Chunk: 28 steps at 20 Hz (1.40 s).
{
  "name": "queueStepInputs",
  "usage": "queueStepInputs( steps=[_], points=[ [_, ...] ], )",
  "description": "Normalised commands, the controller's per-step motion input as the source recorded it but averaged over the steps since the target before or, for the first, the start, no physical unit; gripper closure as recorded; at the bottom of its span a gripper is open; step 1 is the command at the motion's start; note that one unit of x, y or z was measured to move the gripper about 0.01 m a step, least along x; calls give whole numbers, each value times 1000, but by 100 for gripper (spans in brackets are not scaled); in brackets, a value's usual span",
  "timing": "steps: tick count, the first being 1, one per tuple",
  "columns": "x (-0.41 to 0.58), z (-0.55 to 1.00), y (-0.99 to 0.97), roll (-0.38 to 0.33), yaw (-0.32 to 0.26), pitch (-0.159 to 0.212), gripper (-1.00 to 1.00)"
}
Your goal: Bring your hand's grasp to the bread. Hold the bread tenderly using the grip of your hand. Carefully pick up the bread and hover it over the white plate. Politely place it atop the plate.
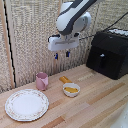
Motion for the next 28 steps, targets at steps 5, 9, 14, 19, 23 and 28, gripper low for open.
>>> queueStepInputs(
  steps=[5,9,14,19,23,28],
  points=[
    [169,-235,-590,41,69,103,-100],
    [146,-274,-535,30,72,52,-100],
    [146,-361,-264,0,74,4,-100],
    [171,-386,-49,0,8,0,-100],
    [182,-404,0,-3,-15,0,-100],
    [219,-301,16,-29,-12,4,-100]
  ],
)
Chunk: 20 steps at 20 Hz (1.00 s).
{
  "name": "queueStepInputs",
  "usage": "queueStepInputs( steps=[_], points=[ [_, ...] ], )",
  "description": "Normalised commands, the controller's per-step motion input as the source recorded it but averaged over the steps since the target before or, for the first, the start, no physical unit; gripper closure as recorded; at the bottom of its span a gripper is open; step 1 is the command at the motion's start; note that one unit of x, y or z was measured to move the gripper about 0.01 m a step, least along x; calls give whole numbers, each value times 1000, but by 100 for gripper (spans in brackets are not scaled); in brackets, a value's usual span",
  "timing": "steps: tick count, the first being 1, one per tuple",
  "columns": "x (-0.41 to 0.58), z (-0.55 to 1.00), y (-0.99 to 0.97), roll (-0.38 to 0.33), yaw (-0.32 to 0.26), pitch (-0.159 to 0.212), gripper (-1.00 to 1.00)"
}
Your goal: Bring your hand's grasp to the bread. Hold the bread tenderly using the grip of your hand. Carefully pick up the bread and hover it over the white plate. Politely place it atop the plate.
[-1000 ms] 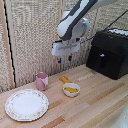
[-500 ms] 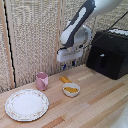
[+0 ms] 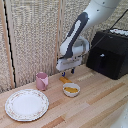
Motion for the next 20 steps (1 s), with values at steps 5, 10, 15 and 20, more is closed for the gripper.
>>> queueStepInputs(
  steps=[5,10,15,20],
  points=[
    [277,-195,105,-50,-3,6,-100],
    [313,-218,17,-34,0,0,-100],
    [266,-174,10,-27,0,0,100],
    [79,-21,0,0,0,10,100]
  ],
)
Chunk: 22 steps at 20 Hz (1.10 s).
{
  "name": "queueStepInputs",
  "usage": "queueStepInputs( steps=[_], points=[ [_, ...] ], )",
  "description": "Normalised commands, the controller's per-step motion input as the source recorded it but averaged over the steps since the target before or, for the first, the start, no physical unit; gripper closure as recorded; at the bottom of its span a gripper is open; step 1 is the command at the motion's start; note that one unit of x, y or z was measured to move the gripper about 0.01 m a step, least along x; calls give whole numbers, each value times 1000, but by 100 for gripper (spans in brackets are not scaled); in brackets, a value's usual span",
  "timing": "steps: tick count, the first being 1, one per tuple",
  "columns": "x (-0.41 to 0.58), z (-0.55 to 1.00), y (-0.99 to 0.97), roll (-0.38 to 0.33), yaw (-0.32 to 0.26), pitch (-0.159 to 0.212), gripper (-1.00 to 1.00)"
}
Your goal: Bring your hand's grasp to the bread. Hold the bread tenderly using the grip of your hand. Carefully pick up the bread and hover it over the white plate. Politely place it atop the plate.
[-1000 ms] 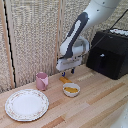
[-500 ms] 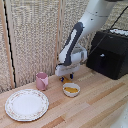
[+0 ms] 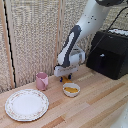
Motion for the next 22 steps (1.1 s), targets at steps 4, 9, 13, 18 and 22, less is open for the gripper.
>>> queueStepInputs(
  steps=[4,9,13,18,22],
  points=[
    [-2,54,31,-3,-44,19,100],
    [10,802,18,1,-130,47,100],
    [174,1000,26,4,-124,29,100],
    [124,1000,421,-31,-32,1,100],
    [-19,924,767,-70,0,-11,100]
  ],
)
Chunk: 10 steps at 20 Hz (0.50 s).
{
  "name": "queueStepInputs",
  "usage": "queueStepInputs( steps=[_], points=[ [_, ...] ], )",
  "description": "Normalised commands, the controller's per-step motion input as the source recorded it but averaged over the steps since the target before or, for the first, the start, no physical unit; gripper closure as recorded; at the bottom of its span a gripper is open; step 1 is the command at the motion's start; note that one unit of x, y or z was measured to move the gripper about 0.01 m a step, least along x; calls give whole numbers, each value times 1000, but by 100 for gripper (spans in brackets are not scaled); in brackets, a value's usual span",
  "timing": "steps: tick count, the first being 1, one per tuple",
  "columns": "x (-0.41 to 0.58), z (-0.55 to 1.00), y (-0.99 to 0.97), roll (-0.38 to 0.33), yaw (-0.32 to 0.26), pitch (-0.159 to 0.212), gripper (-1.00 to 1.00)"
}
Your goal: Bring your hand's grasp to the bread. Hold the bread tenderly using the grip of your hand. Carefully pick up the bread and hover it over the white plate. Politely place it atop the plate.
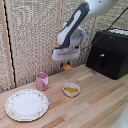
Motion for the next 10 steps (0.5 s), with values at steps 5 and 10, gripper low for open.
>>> queueStepInputs(
  steps=[5,10],
  points=[
    [-33,739,853,-41,0,-12,100],
    [-18,241,960,-11,0,6,100]
  ],
)
